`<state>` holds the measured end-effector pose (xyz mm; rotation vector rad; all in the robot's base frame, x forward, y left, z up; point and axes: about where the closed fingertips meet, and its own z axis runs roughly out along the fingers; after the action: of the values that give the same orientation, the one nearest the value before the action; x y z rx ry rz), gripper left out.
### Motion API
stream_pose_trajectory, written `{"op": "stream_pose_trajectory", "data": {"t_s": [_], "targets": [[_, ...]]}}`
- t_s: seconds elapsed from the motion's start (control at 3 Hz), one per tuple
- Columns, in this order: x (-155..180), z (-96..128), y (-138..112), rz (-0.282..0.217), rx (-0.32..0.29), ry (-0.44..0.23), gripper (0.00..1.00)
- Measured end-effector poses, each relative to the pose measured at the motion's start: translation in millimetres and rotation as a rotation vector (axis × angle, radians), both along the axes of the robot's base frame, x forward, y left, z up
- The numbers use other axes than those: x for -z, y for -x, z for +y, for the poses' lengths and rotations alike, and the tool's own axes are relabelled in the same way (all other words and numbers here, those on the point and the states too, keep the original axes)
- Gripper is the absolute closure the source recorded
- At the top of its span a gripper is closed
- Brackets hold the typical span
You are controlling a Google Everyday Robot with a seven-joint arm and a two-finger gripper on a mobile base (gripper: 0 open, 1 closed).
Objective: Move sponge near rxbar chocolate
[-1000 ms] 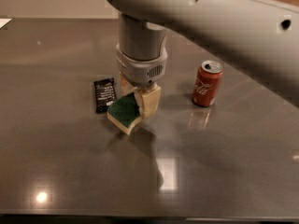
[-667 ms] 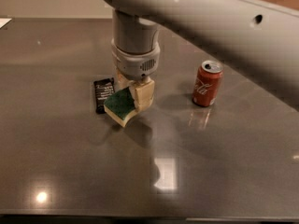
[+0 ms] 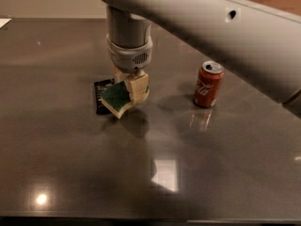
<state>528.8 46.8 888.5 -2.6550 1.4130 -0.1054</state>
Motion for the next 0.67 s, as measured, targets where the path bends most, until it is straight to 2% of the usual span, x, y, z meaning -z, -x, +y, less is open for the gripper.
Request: {"op": "stream_pose_trajectory", "data": {"t_s": [0.67], "targets": [[4.5, 7.4, -9.7, -0.013, 0.02, -0.002, 0.37]]}}
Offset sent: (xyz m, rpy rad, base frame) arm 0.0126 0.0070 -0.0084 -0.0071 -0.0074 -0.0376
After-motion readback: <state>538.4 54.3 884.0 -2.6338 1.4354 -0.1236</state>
